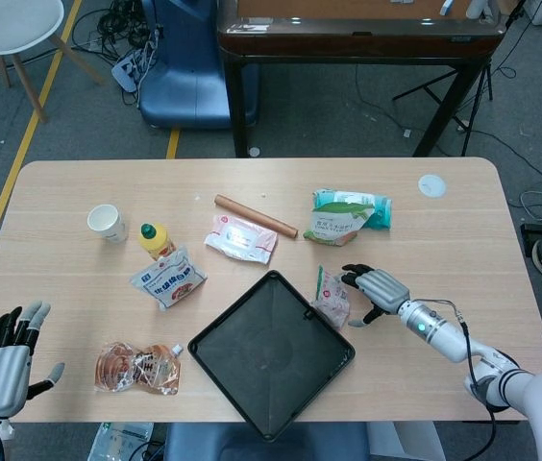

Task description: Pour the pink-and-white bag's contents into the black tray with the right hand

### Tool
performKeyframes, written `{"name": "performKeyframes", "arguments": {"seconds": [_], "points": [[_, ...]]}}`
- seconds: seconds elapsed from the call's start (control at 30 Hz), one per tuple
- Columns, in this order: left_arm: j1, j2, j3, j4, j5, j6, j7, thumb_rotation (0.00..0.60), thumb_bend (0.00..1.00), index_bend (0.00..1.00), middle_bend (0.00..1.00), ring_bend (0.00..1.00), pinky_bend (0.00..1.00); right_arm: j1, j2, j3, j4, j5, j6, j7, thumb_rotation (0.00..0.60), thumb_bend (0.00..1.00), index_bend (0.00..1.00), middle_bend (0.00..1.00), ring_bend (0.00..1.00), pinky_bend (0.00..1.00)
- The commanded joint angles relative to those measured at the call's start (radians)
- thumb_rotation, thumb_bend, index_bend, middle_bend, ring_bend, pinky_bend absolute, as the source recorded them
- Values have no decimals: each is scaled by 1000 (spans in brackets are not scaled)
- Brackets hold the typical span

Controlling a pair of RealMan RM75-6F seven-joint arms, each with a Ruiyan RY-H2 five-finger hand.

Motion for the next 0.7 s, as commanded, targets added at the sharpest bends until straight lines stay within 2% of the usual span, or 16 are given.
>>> {"name": "performKeyframes", "arguments": {"seconds": [0.03,0.23,0.53,0.7], "points": [[-3,-3,0,2,1,-3,0,600,204,100,100,14,43,-13,-12,9,11,20,-3,-15,600,11,212,235,87,100],[-2,-2,-1,3,-2,-2,-2,600,204,99,99,14,42,-17,-17,39,-22,62,-31,-90,600,10,211,235,87,100],[4,2,3,12,-6,1,-18,600,204,99,99,13,43,-28,24,86,-161,150,-92,-253,600,0,200,235,87,100],[1,-1,3,18,-3,-2,-25,600,204,99,99,14,43,-31,22,119,-199,193,-107,-324,600,0,178,235,87,95]]}}
